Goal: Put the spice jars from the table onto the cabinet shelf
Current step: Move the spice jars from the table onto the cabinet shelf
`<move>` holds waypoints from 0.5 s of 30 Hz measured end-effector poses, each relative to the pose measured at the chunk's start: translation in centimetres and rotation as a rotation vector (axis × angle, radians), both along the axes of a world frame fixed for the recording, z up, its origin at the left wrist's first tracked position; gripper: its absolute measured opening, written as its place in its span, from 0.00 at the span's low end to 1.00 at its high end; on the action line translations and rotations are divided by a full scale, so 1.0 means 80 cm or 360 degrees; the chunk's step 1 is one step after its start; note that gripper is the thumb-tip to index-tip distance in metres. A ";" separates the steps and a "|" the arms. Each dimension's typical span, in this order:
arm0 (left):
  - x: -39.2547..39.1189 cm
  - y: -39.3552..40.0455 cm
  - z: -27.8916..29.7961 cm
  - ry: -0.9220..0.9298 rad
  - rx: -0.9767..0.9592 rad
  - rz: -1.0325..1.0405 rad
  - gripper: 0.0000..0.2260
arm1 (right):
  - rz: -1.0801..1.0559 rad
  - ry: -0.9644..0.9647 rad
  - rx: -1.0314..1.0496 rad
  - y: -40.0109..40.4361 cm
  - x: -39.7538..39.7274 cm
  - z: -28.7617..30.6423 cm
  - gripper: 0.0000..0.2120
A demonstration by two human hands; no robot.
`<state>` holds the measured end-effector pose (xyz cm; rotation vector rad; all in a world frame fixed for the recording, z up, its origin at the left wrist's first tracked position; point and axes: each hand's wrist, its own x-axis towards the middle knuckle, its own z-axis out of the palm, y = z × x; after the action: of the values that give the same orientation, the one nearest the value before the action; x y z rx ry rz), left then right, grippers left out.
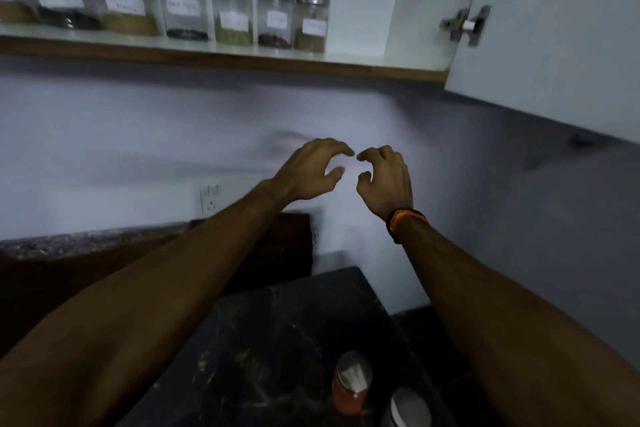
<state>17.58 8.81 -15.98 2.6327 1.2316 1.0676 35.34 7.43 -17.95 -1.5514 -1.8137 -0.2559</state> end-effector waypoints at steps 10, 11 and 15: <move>0.027 -0.065 -0.182 0.0239 -0.0755 -0.0056 0.21 | 0.0019 0.0028 -0.0669 -0.065 0.026 -0.147 0.15; 0.028 -0.073 -0.196 0.0256 -0.0800 -0.0068 0.20 | 0.0021 0.0034 -0.0746 -0.073 0.028 -0.161 0.15; 0.029 -0.099 -0.245 0.0361 -0.0956 -0.0127 0.19 | 0.0019 0.0048 -0.0945 -0.100 0.034 -0.212 0.11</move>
<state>19.87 0.90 -35.54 2.3334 1.2248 0.3108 38.06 -0.54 -34.93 -1.9181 -1.9786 0.3453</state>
